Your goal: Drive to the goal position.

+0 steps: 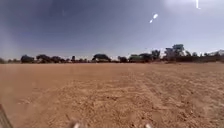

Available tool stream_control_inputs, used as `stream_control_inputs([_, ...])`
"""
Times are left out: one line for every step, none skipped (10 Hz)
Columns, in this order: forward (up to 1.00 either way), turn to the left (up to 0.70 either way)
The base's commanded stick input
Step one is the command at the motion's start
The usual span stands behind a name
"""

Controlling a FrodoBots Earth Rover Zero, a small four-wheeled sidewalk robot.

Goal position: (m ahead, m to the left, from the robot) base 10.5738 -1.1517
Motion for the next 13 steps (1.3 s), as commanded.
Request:
stream_control_inputs([0.45,0.00])
stream_control_inputs([0.45,0.00])
stream_control_inputs([0.45,0.00])
stream_control_inputs([0.45,0.00])
stream_control_inputs([0.45,0.00])
stream_control_inputs([0.45,0.00])
stream_control_inputs([0.45,0.00])
stream_control_inputs([0.45,0.00])
stream_control_inputs([0.45,0.00])
stream_control_inputs([0.45,0.00])
stream_control_inputs([0.45,0.00])
stream_control_inputs([0.45,0.00])
stream_control_inputs([0.45,0.00])
